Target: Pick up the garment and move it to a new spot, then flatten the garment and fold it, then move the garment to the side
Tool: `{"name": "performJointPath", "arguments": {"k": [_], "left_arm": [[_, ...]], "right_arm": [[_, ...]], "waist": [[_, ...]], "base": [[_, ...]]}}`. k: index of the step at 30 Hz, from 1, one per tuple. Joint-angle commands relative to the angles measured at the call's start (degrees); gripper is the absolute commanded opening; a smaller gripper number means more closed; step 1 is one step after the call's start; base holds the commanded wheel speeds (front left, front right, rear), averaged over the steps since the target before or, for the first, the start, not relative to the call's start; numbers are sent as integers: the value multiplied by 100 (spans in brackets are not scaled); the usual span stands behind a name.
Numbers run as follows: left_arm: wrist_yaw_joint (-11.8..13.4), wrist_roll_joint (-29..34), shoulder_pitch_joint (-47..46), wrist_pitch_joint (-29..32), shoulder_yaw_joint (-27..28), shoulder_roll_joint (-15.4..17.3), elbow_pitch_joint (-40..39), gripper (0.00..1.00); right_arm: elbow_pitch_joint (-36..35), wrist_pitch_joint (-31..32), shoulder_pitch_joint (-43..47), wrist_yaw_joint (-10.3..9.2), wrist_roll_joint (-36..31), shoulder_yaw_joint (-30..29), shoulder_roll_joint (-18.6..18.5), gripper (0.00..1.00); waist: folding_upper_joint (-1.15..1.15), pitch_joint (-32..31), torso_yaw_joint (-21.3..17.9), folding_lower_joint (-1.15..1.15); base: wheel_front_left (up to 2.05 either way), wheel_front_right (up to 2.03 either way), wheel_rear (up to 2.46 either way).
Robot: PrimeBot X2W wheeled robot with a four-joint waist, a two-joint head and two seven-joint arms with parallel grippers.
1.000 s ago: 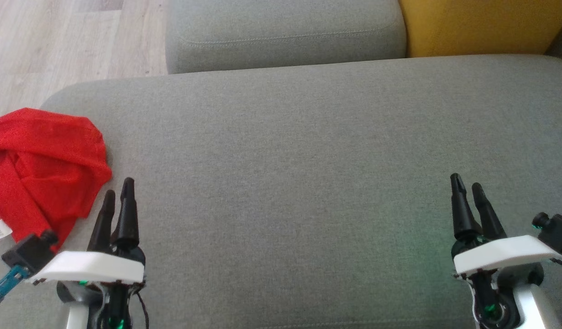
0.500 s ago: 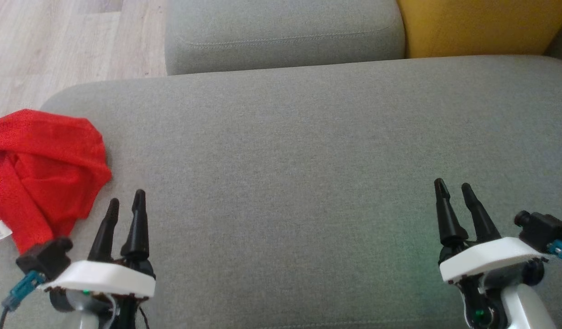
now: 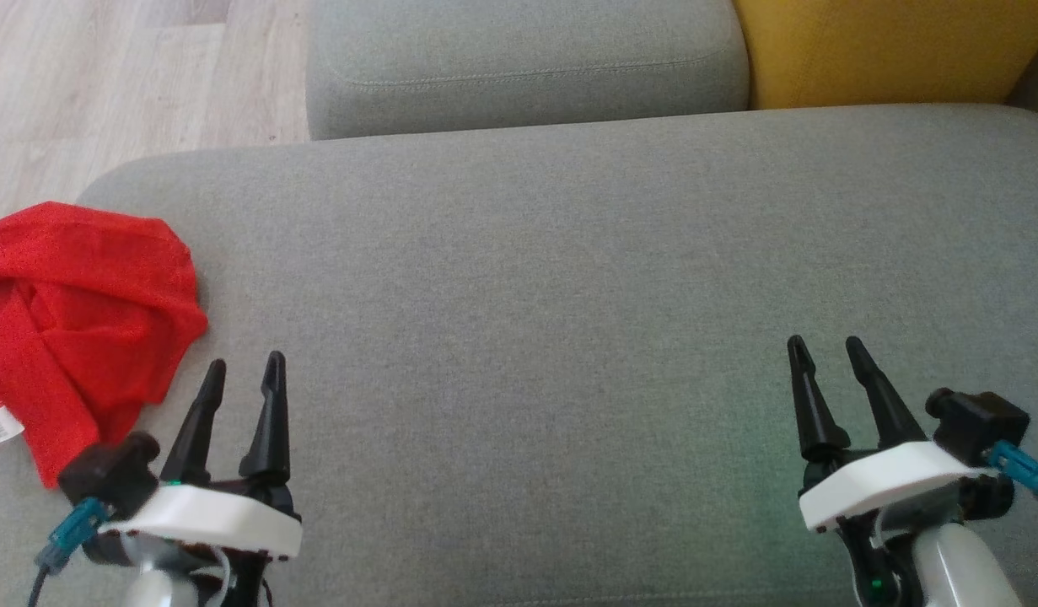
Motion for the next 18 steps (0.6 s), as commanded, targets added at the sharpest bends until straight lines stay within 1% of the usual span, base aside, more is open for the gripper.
{"name": "performJointPath", "arguments": {"k": [1,18], "left_arm": [[-9,214,-112,-83,133,107,-219,100],[-14,1184,-21,-350,108,83,-193,100]], "right_arm": [[-200,-88,-114,-4,-211,124,-63,100],[-305,-163,22,-5,-1176,155,28,100]], "waist": [[0,-3,3,0],[0,-1,-2,0]], "base": [[0,0,0],[0,0,0]]}}
